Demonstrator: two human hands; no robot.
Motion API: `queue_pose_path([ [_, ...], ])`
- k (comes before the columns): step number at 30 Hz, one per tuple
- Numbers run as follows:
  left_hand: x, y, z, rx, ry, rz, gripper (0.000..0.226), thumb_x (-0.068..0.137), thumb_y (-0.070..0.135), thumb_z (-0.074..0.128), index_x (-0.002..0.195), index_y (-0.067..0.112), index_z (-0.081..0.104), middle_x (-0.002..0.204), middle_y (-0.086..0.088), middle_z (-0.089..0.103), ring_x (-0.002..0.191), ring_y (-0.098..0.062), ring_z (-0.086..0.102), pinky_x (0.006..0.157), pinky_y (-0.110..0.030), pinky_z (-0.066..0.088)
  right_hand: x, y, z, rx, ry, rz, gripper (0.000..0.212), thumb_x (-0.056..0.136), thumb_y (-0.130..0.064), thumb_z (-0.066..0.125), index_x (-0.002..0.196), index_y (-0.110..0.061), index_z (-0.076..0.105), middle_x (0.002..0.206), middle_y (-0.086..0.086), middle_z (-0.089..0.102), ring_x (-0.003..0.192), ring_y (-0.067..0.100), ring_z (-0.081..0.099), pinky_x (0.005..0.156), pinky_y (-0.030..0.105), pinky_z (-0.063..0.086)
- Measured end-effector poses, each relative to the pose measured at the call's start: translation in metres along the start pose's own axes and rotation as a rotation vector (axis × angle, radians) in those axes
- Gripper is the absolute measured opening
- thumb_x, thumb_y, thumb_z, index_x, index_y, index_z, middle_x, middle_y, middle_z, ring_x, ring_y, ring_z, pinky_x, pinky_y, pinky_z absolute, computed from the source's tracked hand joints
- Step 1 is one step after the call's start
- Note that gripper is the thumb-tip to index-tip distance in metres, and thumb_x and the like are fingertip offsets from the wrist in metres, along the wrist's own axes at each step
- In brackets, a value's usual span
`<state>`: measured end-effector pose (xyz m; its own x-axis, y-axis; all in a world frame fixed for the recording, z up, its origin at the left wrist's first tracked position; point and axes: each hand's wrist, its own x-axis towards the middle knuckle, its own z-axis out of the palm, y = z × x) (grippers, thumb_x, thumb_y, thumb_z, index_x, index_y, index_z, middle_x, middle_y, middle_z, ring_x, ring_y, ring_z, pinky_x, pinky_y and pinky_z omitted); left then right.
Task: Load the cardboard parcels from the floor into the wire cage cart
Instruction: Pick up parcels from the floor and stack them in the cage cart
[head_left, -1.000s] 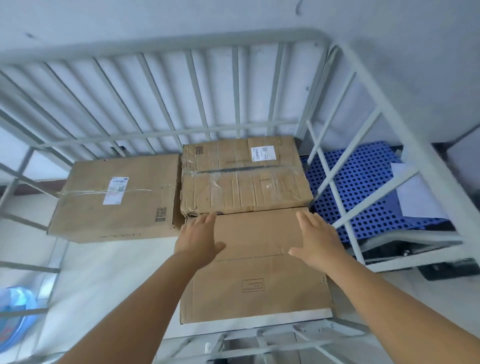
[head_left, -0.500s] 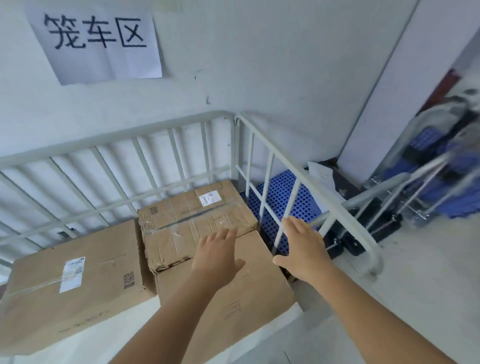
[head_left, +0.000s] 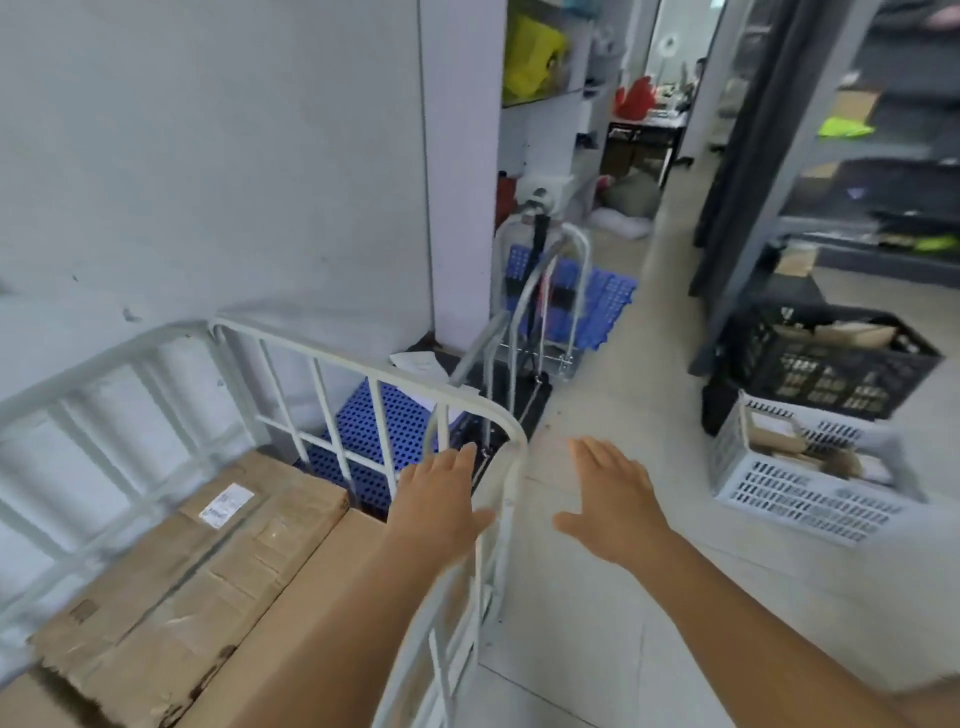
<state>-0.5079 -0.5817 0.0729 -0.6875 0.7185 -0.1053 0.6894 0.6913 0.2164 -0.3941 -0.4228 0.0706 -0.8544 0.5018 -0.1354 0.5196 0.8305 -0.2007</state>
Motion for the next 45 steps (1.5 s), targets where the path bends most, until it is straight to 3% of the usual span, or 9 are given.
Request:
queue_pose_path([
  [3,0.004,0.045,0.007,0.021,-0.001,0.137,0.078,0.092,0.048,0.054,0.153,0.02,0.015,0.153,0.0,0.032,0.139,-0.023,0.032,0.115,-0.042,0.023,-0.031,0.041,-0.002,0.024,0.013,0.123,0.091,0.092,-0.045,0.058,0.157,-0.02,-0.001,0.164,-0.001,-0.003,0.151,0.021,-0.004,0.121,0.042,0.003],
  [11,-0.006,0.176,0.051,0.124,-0.136,0.473,0.078,0.095,0.049,0.047,0.154,0.019,0.006,0.156,-0.003,0.026,0.142,-0.024,0.026,0.117,-0.037,0.02,-0.132,0.143,0.007,0.071,0.026,0.472,0.092,0.093,-0.045,0.057,0.157,-0.018,-0.004,0.164,0.001,-0.004,0.151,0.022,-0.006,0.121,0.042,0.002],
  [19,-0.067,0.295,0.102,0.14,-0.248,0.769,0.077,0.095,0.048,0.048,0.155,0.017,0.01,0.155,-0.002,0.029,0.14,-0.021,0.03,0.115,-0.033,0.024,-0.274,0.213,0.031,0.143,0.07,0.767,0.089,0.09,-0.043,0.062,0.155,-0.015,0.007,0.161,0.002,0.01,0.149,0.024,0.007,0.12,0.04,0.006],
  [22,-0.098,0.329,0.117,0.144,-0.293,0.847,0.075,0.096,0.047,0.048,0.155,0.018,0.011,0.155,-0.001,0.03,0.139,-0.021,0.031,0.113,-0.032,0.025,-0.324,0.232,0.044,0.178,0.108,0.864,0.09,0.089,-0.043,0.064,0.155,-0.014,0.01,0.16,0.001,0.014,0.15,0.023,0.003,0.122,0.041,0.006],
  [34,-0.203,0.441,0.173,0.167,-0.427,1.158,0.074,0.095,0.045,0.05,0.155,0.019,0.014,0.154,-0.001,0.031,0.14,-0.02,0.03,0.112,-0.031,0.026,-0.487,0.267,0.084,0.239,0.195,1.236,0.08,0.088,-0.041,0.063,0.151,-0.015,0.021,0.157,0.001,0.023,0.147,0.023,0.014,0.118,0.039,0.013],
  [38,-0.226,0.479,0.194,0.196,-0.477,1.306,0.072,0.095,0.043,0.051,0.154,0.02,0.016,0.152,0.0,0.034,0.137,-0.023,0.033,0.109,-0.033,0.031,-0.527,0.272,0.096,0.297,0.213,1.416,0.085,0.092,-0.039,0.061,0.156,-0.016,0.011,0.162,0.001,0.013,0.15,0.022,0.006,0.121,0.043,0.01],
  [42,-0.258,0.516,0.211,0.243,-0.553,1.478,0.072,0.095,0.041,0.051,0.154,0.022,0.014,0.153,0.001,0.033,0.133,-0.025,0.039,0.103,-0.037,0.038,-0.56,0.262,0.112,0.35,0.258,1.636,0.086,0.089,-0.036,0.063,0.155,-0.016,0.012,0.161,0.001,0.015,0.15,0.021,0.008,0.121,0.042,0.011],
  [45,-0.283,0.535,0.223,0.281,-0.575,1.64,0.073,0.094,0.042,0.052,0.154,0.02,0.016,0.154,-0.001,0.032,0.136,-0.024,0.036,0.107,-0.037,0.035,-0.583,0.247,0.124,0.404,0.265,1.788,0.087,0.088,-0.039,0.063,0.155,-0.016,0.012,0.161,0.001,0.014,0.15,0.022,0.007,0.121,0.041,0.011],
])
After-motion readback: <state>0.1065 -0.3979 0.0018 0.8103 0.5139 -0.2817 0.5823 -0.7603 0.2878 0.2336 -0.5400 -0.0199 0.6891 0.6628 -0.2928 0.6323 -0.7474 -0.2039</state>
